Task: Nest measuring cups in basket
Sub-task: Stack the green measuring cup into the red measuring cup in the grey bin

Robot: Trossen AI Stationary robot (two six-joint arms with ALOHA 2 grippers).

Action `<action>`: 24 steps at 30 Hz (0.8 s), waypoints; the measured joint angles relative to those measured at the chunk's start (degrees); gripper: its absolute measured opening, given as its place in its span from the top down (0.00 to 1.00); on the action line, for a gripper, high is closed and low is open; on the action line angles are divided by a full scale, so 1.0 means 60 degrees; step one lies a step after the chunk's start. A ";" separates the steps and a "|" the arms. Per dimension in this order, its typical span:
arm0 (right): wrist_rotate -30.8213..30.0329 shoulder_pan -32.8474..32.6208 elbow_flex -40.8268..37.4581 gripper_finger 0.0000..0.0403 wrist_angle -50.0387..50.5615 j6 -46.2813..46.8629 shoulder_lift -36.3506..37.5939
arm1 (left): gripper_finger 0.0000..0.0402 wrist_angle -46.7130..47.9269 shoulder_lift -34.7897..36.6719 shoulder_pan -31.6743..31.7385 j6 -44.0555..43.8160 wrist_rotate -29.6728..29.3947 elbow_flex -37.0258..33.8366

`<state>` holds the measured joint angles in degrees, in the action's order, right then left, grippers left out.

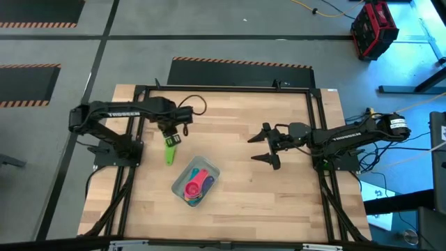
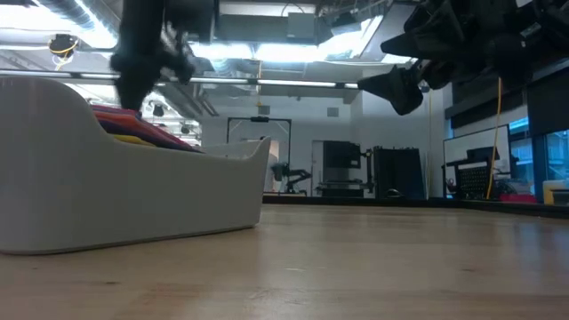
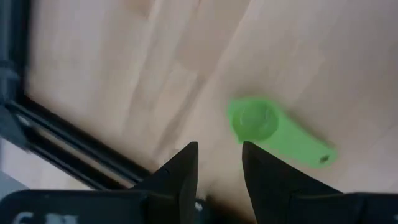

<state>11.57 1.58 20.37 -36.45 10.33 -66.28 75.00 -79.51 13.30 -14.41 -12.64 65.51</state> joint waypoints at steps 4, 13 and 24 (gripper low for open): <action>0.0000 0.0001 -0.0001 0.10 -0.0039 0.0020 0.0000 | 0.71 -0.0389 0.0035 0.0540 0.0006 0.0685 -0.1228; -0.0004 0.0000 -0.0001 0.10 -0.0212 -0.0012 0.0004 | 0.71 -0.2895 0.0118 0.1308 0.0007 0.1906 -0.3254; -0.0004 -0.0002 -0.0001 0.10 -0.0247 -0.0012 0.0004 | 0.71 -0.4206 0.0114 0.1738 0.0007 0.2219 -0.4068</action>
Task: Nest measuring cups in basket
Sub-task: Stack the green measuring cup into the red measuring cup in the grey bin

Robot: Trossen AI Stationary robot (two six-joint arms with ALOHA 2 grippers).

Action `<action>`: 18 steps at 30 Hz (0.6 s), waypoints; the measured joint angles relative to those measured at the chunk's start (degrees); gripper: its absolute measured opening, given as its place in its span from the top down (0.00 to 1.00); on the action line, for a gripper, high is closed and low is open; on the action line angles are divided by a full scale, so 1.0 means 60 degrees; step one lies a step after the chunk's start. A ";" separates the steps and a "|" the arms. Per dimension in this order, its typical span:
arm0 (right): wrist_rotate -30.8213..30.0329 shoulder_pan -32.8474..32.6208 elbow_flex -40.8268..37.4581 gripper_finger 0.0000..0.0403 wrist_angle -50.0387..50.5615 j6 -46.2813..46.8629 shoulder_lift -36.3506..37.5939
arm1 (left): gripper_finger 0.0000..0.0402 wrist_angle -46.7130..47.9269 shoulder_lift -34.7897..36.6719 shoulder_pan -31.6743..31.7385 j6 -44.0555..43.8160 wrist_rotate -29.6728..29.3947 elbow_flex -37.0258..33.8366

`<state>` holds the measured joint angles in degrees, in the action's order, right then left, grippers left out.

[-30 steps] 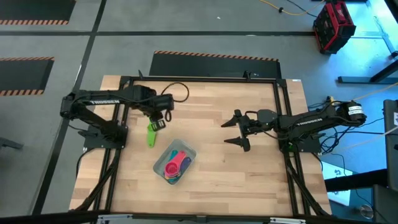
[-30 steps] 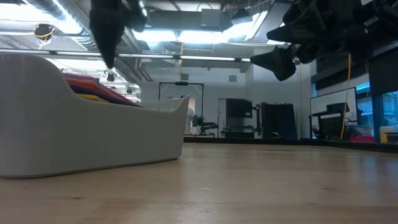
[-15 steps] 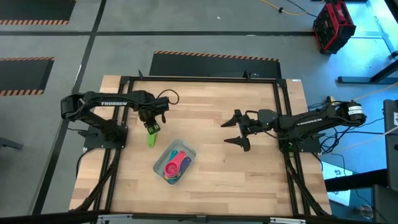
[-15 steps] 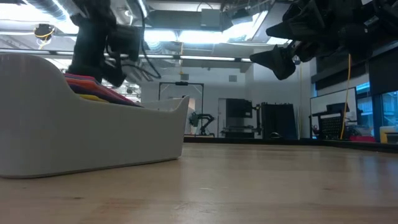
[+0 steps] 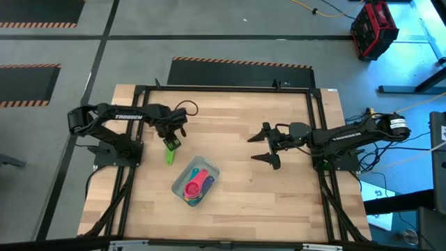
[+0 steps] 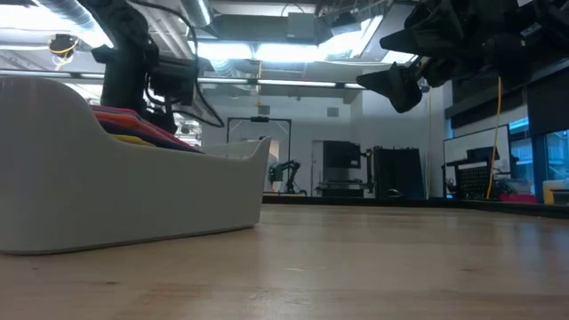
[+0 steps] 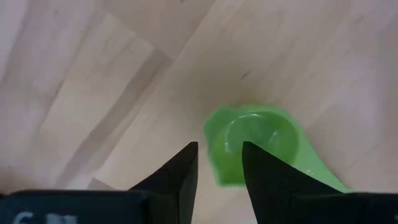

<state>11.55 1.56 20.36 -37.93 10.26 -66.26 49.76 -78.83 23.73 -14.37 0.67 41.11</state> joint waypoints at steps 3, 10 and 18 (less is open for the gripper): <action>0.0000 0.0004 0.0000 0.10 0.0000 0.0000 -0.0003 | 0.71 -0.0111 0.0004 0.0004 0.0000 -0.0008 -0.0220; 0.0000 0.0004 0.0000 0.10 0.0004 -0.0022 -0.0004 | 0.71 -0.0327 0.0000 0.0000 -0.0160 -0.0013 -0.0525; 0.0000 0.0003 0.0000 0.10 0.0007 -0.0036 0.0000 | 0.81 -0.0458 0.0000 0.0000 -0.0338 -0.0270 -0.0525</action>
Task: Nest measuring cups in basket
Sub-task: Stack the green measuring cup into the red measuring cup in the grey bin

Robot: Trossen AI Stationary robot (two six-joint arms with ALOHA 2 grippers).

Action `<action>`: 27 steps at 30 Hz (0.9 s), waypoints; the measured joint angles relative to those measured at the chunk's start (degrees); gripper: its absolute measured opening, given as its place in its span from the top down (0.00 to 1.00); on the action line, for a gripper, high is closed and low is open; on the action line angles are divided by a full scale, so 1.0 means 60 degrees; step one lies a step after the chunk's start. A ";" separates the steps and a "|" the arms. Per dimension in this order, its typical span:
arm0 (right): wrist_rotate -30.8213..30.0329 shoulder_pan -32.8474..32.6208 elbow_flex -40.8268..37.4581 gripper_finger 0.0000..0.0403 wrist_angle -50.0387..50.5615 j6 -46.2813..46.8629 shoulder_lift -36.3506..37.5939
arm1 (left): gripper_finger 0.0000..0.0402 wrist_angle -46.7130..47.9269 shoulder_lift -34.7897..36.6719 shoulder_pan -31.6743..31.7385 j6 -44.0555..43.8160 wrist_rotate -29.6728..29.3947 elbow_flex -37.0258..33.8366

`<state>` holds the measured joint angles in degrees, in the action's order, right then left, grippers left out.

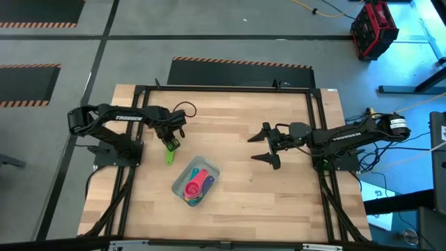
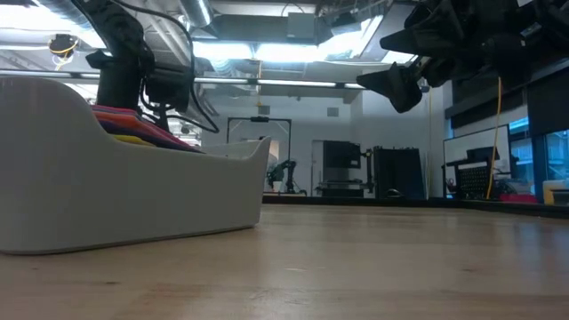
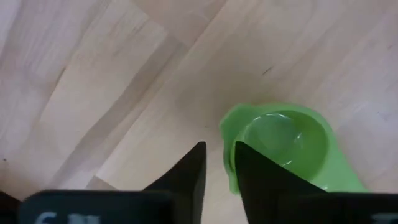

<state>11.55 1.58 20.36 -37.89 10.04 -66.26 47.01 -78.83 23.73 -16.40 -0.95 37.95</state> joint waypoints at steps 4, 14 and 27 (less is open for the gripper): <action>0.0000 -0.0002 0.0000 0.10 0.0000 0.0000 0.0000 | 0.90 -0.0009 0.0000 0.0000 -0.0014 0.0000 0.0000; 0.0004 0.0001 0.0000 0.10 0.0004 0.0000 0.0000 | 0.98 -0.0224 0.0000 0.0000 -0.0795 -0.0071 0.0013; -0.0042 -0.0003 -0.0004 0.10 -0.1966 -0.0005 0.0007 | 0.99 -0.0362 -0.0004 0.0580 -0.1001 -0.0994 0.1941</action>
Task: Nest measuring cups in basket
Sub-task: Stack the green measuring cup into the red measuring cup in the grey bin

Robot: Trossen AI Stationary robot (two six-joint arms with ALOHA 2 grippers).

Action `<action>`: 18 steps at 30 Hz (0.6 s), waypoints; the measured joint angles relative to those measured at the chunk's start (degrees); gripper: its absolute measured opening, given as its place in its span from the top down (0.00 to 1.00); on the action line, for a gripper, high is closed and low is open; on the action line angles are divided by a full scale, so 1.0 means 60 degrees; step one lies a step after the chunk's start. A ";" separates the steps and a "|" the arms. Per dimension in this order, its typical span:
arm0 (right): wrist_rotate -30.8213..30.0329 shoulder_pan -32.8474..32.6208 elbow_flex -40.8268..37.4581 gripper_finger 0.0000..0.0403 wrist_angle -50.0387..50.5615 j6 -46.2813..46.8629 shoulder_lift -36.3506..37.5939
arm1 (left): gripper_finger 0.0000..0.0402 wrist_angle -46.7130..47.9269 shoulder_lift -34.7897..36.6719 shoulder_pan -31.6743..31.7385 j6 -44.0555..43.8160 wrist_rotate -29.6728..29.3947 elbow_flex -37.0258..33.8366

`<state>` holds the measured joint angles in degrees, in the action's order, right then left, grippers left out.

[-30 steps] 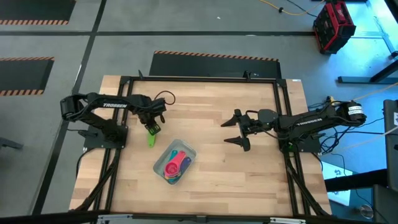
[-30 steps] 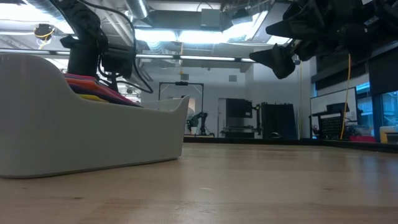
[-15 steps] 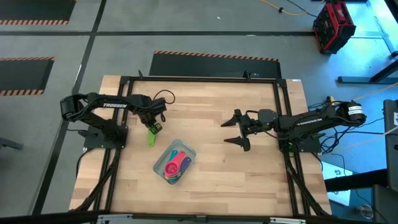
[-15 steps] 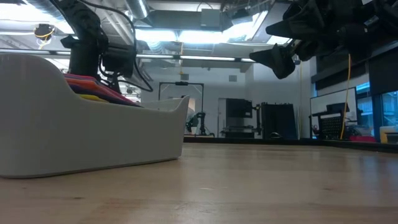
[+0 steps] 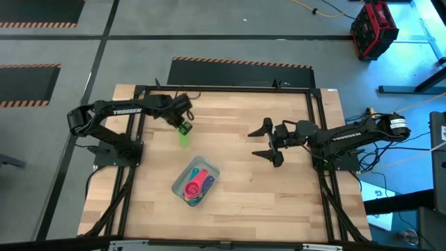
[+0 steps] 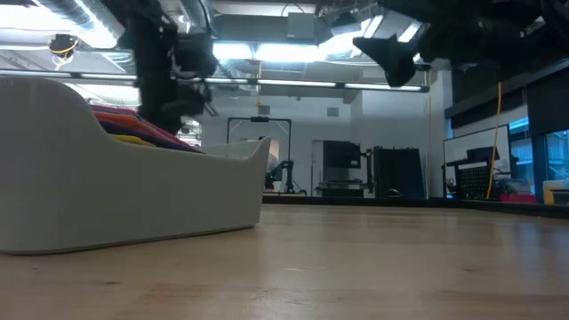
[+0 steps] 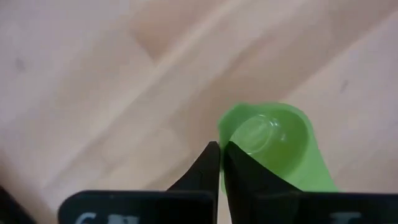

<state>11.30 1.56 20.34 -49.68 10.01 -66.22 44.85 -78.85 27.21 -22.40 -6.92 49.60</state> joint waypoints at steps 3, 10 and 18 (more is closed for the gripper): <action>-0.0769 0.0000 0.0040 0.10 -0.0510 -0.0005 0.0000 | 0.99 -0.0493 0.0000 0.0127 -0.0076 -0.0019 0.0622; -0.4347 0.0007 0.0462 0.10 -0.0304 0.0048 0.0000 | 0.99 -0.3354 0.0000 -0.0204 -0.1003 -0.0002 0.1415; -0.4936 0.0007 0.0514 0.10 -0.0031 0.0137 0.0000 | 1.00 -0.6365 0.0000 -0.1543 -0.1004 -0.0854 0.1418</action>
<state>-18.32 1.61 23.42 -49.87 10.84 -66.22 6.66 -78.85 17.95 -28.42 -12.04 58.11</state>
